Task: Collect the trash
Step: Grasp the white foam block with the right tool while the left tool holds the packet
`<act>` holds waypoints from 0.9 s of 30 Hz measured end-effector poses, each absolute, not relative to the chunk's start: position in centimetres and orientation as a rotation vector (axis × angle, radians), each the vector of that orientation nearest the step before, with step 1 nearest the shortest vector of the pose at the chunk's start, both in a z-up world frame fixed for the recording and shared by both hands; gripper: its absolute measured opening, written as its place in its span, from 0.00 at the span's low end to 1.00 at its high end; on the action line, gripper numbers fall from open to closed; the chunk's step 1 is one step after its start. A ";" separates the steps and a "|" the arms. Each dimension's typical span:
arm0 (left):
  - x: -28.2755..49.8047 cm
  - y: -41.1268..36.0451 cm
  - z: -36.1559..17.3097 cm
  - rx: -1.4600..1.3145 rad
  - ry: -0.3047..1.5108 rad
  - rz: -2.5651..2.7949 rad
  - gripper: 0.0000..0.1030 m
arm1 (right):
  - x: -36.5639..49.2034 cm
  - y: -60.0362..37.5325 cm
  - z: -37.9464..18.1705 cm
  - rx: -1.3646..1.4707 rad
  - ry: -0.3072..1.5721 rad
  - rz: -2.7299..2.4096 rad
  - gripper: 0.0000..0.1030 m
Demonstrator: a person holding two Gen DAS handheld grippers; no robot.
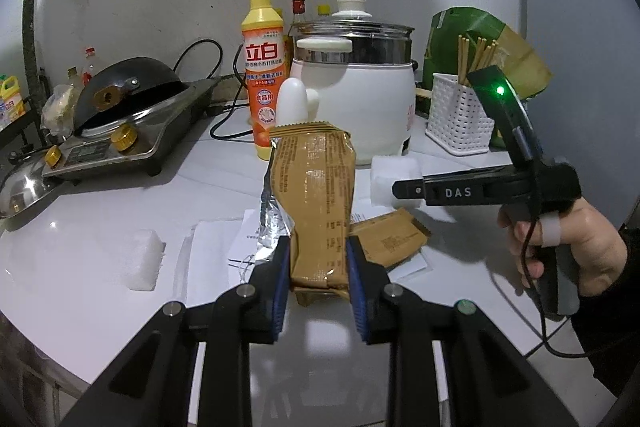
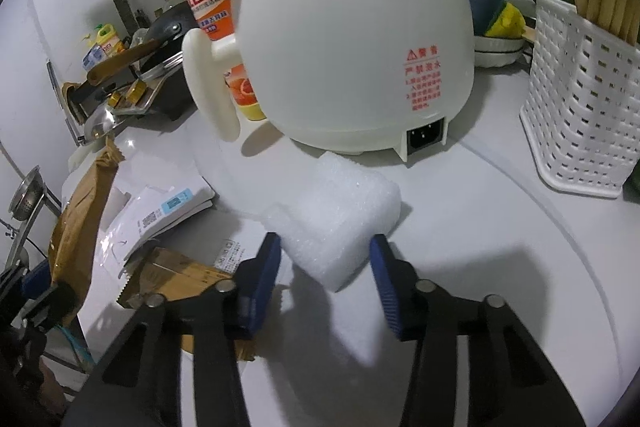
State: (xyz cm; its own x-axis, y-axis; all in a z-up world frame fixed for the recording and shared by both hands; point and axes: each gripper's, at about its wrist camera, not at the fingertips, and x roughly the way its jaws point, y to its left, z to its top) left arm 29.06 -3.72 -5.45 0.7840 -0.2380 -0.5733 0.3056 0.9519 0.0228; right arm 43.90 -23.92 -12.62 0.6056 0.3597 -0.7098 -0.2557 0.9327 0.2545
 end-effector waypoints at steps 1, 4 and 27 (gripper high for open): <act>28.9 -3.6 -5.4 0.118 0.601 -0.293 0.25 | 43.8 -23.8 -12.6 0.133 0.843 0.356 0.37; 28.4 -3.5 -5.3 0.132 0.603 -0.286 0.25 | 43.1 -24.2 -12.3 0.132 0.823 0.365 0.34; 21.6 -1.4 -3.4 0.108 0.568 -0.218 0.25 | 34.5 -24.5 -6.9 0.109 0.711 0.441 0.31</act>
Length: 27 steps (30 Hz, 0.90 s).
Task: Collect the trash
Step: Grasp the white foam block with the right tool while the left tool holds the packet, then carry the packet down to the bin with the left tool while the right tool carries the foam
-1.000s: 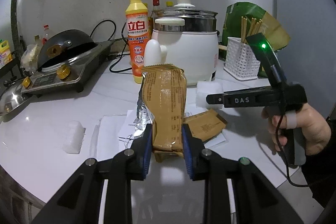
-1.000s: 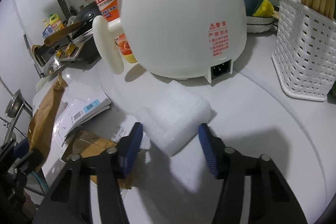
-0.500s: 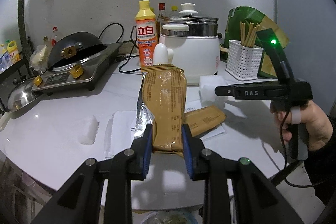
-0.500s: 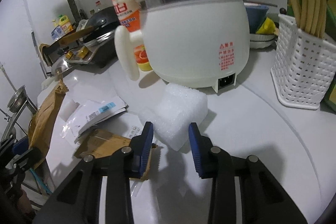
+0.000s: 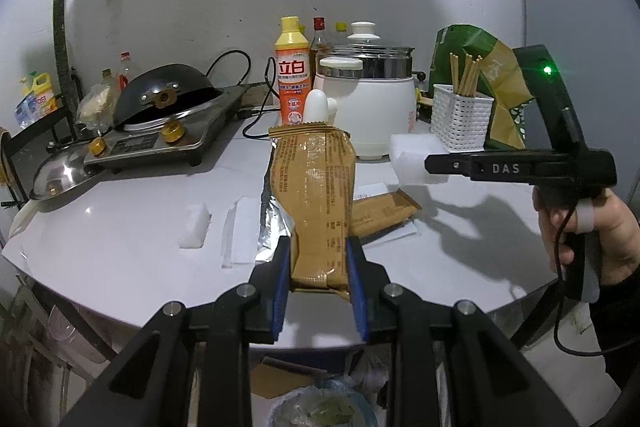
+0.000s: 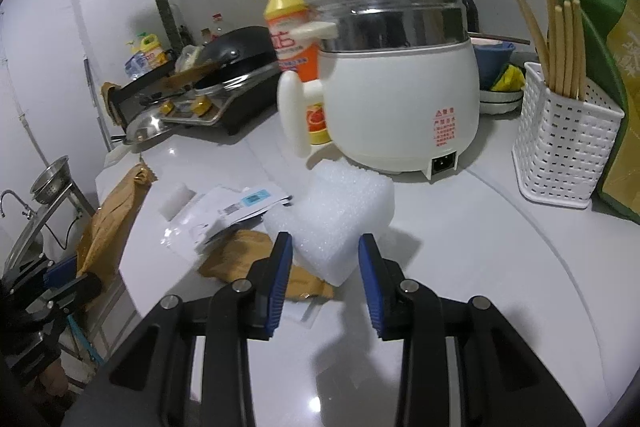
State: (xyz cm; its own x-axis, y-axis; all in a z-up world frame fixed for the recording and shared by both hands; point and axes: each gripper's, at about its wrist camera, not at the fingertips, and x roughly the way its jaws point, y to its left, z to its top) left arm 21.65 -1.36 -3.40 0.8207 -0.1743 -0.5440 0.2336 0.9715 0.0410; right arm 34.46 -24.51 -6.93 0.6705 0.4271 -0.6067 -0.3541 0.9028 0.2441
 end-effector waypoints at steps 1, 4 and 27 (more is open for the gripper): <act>21.3 -1.2 -3.4 0.101 0.566 -0.213 0.25 | 34.2 -24.4 -6.9 0.107 0.709 0.443 0.31; 20.0 -0.5 -3.4 0.071 0.561 -0.203 0.25 | 32.9 -24.0 -6.7 0.093 0.710 0.455 0.31; 12.6 3.3 -5.2 -0.007 0.564 -0.098 0.25 | 25.2 -19.4 -5.6 -0.006 0.697 0.554 0.30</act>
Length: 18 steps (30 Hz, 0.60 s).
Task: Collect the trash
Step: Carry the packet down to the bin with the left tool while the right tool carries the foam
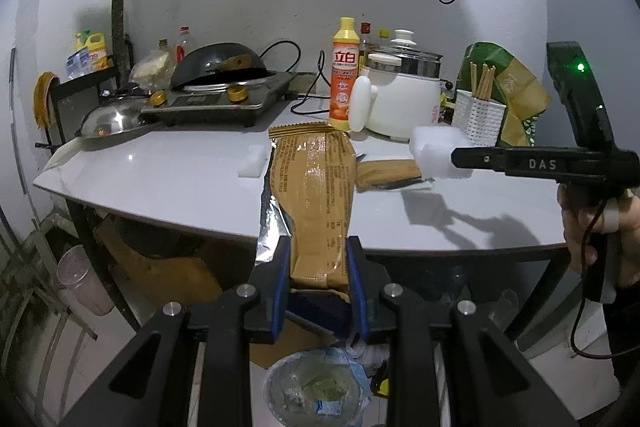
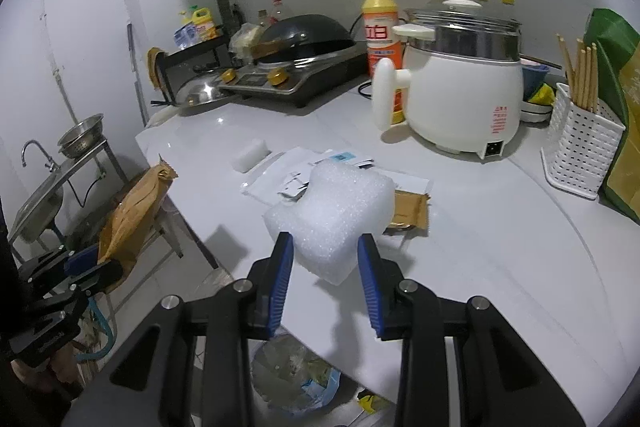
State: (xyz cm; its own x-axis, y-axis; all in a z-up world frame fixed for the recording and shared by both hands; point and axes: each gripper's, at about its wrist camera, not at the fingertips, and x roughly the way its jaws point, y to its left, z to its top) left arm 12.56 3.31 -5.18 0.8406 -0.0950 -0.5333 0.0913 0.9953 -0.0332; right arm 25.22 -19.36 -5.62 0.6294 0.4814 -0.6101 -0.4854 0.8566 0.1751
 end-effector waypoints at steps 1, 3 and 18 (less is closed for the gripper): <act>12.5 3.4 -5.2 -0.009 0.565 -0.096 0.25 | 25.0 -19.1 -5.6 -0.012 0.697 0.559 0.30; 12.0 3.7 -5.5 -0.014 0.568 -0.088 0.25 | 24.5 -18.7 -5.6 -0.020 0.696 0.568 0.30; 9.0 5.9 -7.9 -0.062 0.595 -0.047 0.25 | 20.5 -15.0 -6.6 -0.084 0.715 0.659 0.28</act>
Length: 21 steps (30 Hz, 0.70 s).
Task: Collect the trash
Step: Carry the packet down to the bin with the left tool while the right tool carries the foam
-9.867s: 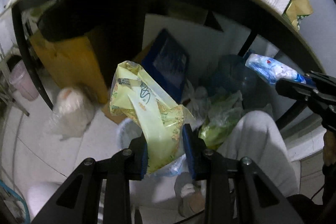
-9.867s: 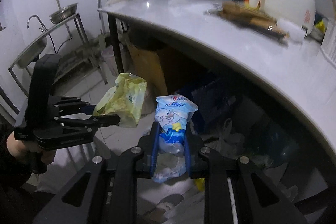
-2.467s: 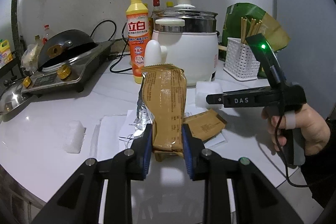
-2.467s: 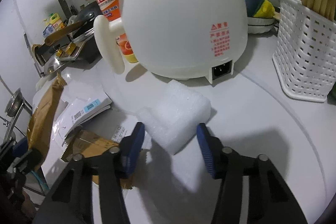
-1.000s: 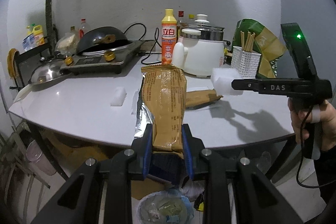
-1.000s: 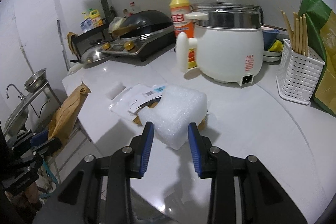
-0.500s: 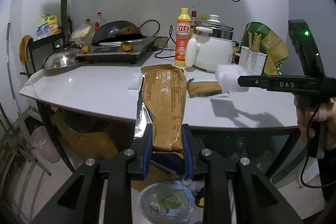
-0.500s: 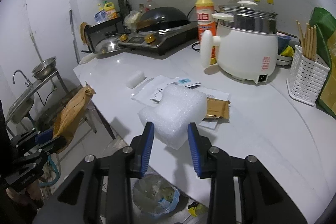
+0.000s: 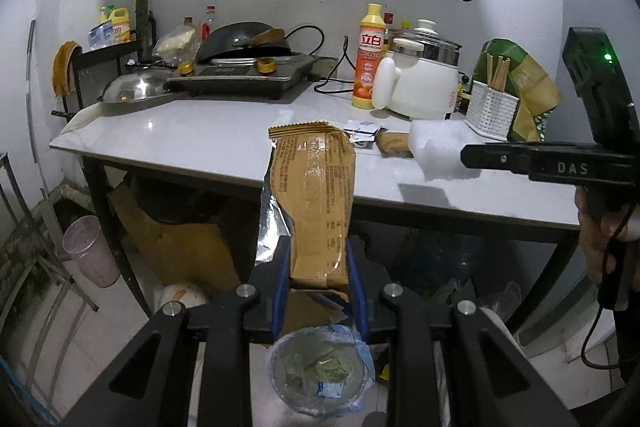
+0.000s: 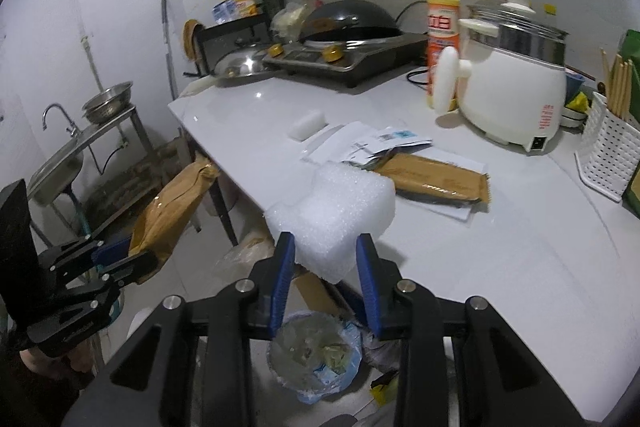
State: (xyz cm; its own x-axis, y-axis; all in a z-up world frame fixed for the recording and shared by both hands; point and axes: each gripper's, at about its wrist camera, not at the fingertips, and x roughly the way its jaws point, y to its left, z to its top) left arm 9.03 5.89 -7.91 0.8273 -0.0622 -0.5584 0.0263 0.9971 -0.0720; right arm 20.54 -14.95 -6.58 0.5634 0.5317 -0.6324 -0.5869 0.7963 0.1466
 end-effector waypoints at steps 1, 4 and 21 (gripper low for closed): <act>8.9 6.0 -8.1 -0.065 0.596 -0.043 0.25 | 20.3 -14.6 -6.6 -0.089 0.716 0.666 0.28; 8.3 6.6 -8.8 -0.079 0.606 -0.033 0.25 | 19.3 -13.7 -6.8 -0.108 0.717 0.685 0.28; 7.2 8.6 -15.2 -0.173 0.753 -0.011 0.25 | 15.6 -10.0 -11.8 -0.187 0.794 0.796 0.27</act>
